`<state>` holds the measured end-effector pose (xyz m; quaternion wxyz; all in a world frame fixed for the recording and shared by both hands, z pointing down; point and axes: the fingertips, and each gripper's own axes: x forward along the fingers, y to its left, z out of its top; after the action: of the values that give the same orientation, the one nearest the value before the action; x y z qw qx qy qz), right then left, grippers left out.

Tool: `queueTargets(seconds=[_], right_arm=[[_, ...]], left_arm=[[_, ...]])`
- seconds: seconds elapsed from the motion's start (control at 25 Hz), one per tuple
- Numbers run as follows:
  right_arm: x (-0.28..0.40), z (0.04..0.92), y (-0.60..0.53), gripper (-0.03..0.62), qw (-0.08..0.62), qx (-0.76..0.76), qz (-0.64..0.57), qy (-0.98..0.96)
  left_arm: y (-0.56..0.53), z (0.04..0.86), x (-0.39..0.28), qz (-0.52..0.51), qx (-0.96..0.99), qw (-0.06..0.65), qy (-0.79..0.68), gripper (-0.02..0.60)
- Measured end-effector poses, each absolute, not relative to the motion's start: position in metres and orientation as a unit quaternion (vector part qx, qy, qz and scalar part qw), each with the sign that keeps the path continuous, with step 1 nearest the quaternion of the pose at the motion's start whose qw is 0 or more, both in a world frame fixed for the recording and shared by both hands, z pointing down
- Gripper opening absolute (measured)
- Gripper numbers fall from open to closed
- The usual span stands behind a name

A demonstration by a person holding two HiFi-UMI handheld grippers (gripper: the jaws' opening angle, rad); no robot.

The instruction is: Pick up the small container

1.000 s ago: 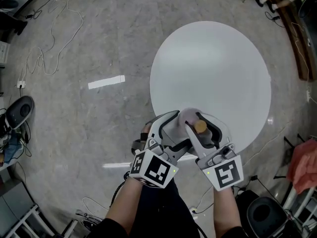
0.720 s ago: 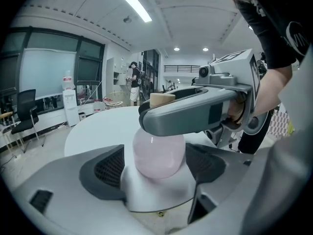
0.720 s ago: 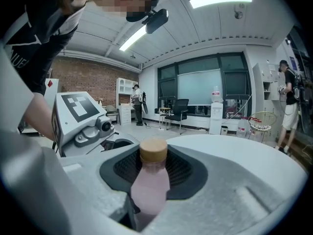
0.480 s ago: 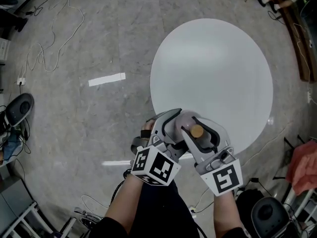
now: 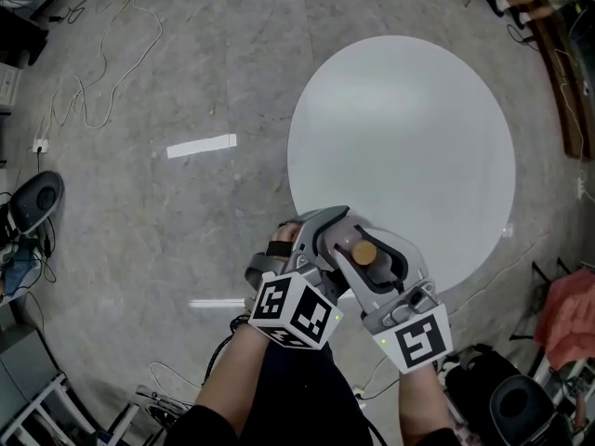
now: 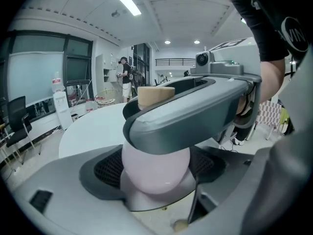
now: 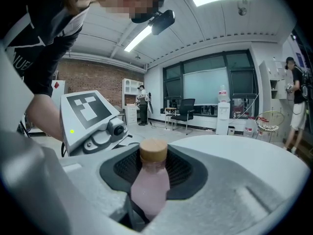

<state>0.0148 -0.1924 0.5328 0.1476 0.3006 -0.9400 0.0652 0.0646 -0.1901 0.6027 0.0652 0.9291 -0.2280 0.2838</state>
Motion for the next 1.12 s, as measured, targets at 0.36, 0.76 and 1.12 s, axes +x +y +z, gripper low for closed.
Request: queueTargets(seconds=[0.36, 0.76, 1.12], right_arm=[[0.0131, 0.5309, -0.192, 0.133, 0.15, 0.294, 0.061, -0.942], [0.0111, 0.5344, -0.1863, 0.133, 0.15, 0.288, 0.054, -0.944], [0.0099, 0.5279, -0.1881, 0.133, 0.147, 0.289, 0.05, -0.945]], left_arm=[[-0.1914, 0.604, 0.0626, 0.293, 0.922, 0.067, -0.245, 0.364], [-0.1876, 0.6064, 0.0598, 0.273, 0.923, 0.067, -0.264, 0.362], [-0.1898, 0.6011, 0.0592, 0.282, 0.919, 0.069, -0.265, 0.362]])
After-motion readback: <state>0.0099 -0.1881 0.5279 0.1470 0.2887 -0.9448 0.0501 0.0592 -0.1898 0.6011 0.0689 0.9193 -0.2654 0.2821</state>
